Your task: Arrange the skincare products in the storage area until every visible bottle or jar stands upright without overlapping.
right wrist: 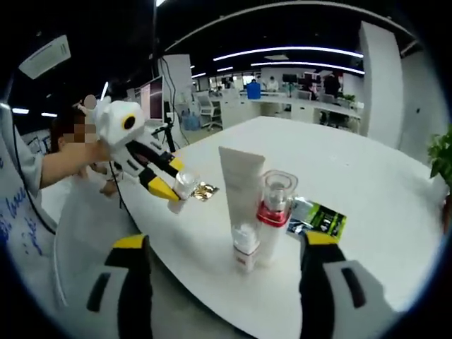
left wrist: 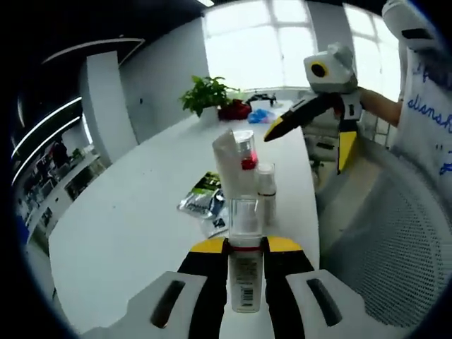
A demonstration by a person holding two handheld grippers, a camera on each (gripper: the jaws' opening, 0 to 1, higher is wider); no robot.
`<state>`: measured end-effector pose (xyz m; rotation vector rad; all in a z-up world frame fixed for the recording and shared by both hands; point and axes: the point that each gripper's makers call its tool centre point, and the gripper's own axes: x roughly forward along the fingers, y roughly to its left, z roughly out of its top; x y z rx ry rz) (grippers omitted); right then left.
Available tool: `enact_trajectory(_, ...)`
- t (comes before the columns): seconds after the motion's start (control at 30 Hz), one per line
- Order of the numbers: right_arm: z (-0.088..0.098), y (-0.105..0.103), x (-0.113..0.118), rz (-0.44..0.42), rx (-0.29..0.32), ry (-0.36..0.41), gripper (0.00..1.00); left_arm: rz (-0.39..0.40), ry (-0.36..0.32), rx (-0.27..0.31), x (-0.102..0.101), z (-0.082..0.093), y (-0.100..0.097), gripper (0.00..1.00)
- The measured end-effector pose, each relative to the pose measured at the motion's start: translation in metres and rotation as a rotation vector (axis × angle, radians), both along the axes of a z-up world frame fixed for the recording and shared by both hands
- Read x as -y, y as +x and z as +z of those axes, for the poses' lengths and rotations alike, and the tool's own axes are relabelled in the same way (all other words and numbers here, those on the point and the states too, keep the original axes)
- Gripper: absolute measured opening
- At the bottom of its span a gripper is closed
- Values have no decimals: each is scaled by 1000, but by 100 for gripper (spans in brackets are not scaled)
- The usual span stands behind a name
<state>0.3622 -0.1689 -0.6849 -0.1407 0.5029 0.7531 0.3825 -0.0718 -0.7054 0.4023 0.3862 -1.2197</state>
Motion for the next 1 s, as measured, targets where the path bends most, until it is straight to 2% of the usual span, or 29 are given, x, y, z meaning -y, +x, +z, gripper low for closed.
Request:
enact_trajectory(0.23, 8, 1, -17, 38, 12, 60, 70, 1, -28, -14, 5, 0, -7, 15)
enact_trajectory(0.4, 10, 1, -28, 62, 9, 103, 61, -6, -74, -41, 13, 4, -14, 15)
enact_trajectory(0.5, 15, -2, -40, 95, 9, 171, 54, -14, -82, -52, 18, 3, -17, 15)
enact_trajectory(0.6, 13, -2, -45, 107, -8, 196, 48, -38, -95, -55, 19, 4, -19, 15)
enact_trajectory(0.8, 13, -1, -55, 127, -27, 252, 37, -57, -134, -103, 25, 7, -24, 15)
enact_trajectory(1.0, 17, 0, -63, 134, -41, 322, 34, -130, -202, -165, 33, 13, -39, 15)
